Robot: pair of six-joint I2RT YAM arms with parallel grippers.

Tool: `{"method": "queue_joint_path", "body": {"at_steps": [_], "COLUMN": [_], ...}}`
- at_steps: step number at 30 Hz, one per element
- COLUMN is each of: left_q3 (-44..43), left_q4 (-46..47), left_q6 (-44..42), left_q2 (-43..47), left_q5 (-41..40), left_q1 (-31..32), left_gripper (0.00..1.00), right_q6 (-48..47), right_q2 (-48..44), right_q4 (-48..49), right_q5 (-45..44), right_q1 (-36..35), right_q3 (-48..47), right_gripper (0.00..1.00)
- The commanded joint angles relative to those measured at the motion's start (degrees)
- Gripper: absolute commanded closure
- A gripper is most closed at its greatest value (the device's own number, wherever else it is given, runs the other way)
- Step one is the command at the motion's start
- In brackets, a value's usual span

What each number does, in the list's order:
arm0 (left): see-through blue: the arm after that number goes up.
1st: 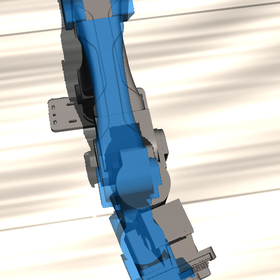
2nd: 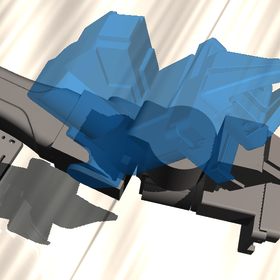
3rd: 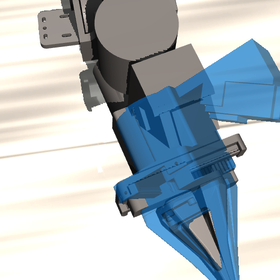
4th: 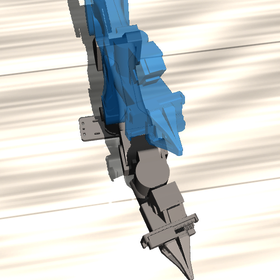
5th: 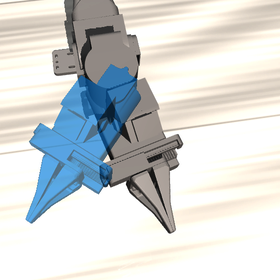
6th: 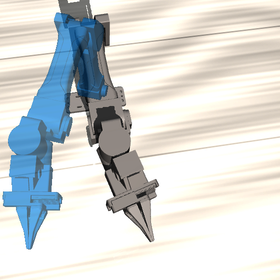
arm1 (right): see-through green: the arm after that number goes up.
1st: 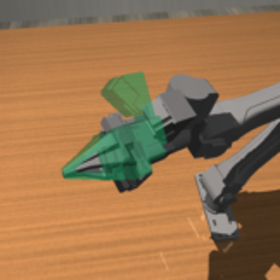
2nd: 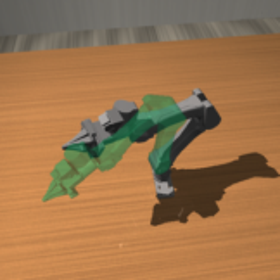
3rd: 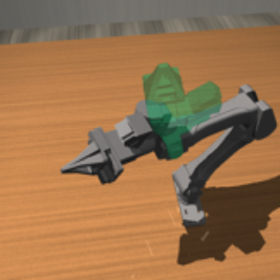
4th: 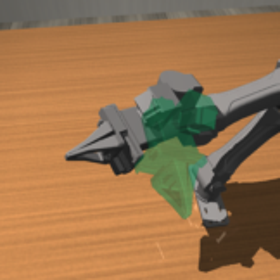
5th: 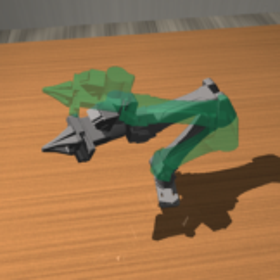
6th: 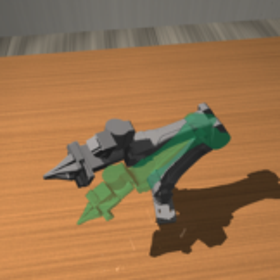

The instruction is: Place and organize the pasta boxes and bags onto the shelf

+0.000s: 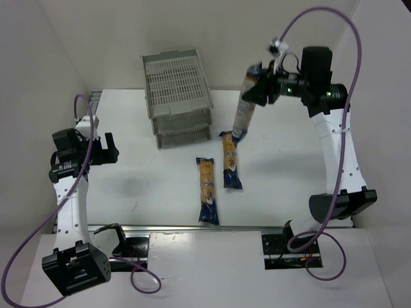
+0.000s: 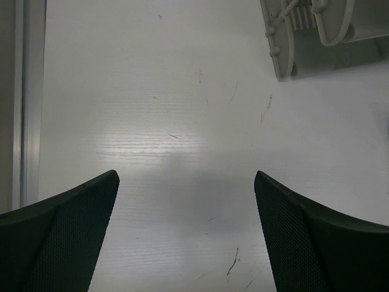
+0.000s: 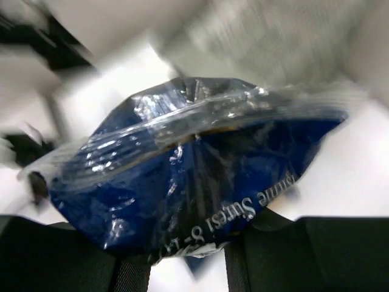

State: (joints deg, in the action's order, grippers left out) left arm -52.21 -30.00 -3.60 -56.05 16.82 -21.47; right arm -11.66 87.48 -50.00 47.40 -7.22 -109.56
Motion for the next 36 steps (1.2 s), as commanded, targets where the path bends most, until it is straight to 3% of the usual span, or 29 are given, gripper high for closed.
{"method": "queue_joint_path", "body": {"at_steps": [1, 3, 4, 6, 9, 15, 28, 32, 36], "left_q3": [-1.67, -2.19, -2.2, -3.51, -4.13, -5.18, -9.14, -9.14, -8.62], "left_q4": [1.6, 1.61, 2.22, 2.23, 2.23, 2.23, 3.28, 2.75, 2.14], "left_q6": [2.01, 2.01, 2.01, 2.01, 2.01, 2.01, 2.01, 2.01, 2.01], "left_q2": [-0.2, -0.73, -1.42, -2.21, -3.88, -6.7, -10.48, -11.01, -11.54], "left_q5": [1.37, 1.9, 1.9, 1.9, 1.9, 0.85, 1.37, 1.37, 1.37], "left_q1": [-0.32, -0.32, -0.32, -0.32, 0.2, 0.2, 0.2, 0.2, 0.2], "left_gripper": [0.01, 0.01, 0.03, 0.04, 0.05, 0.05, 0.05, 0.05, 0.05], "right_q6": [26.11, 40.95, 46.06, 46.83, 55.64, 54.12, 53.76, 53.15, 51.92], "right_q2": [6.51, 12.94, 16.54, 27.53, 35.9, 48.38, 56.75, 59.11, 62.1], "right_q4": [20.59, 36.53, 38.9, 37.18, 46.8, 52.55, 57.03, 57.03, 57.12], "right_q5": [15.75, 20.17, 20.89, 19.58, 20.97, 15.64, 8.95, 3.33, -8.85], "right_q1": [-2.97, -4.1, -5.07, -9.64, -13.94, -14.49, -14.49, -14.49, -14.49], "right_q3": [-14.61, -23.71, -28.21, -43.88, -48.81, -61.02, -61.13, -61.13, -62.26], "right_gripper": [1.0, 1.0, 1.0, 1.0, 1.0, 1.0, 1.0, 1.0, 1.0]}}
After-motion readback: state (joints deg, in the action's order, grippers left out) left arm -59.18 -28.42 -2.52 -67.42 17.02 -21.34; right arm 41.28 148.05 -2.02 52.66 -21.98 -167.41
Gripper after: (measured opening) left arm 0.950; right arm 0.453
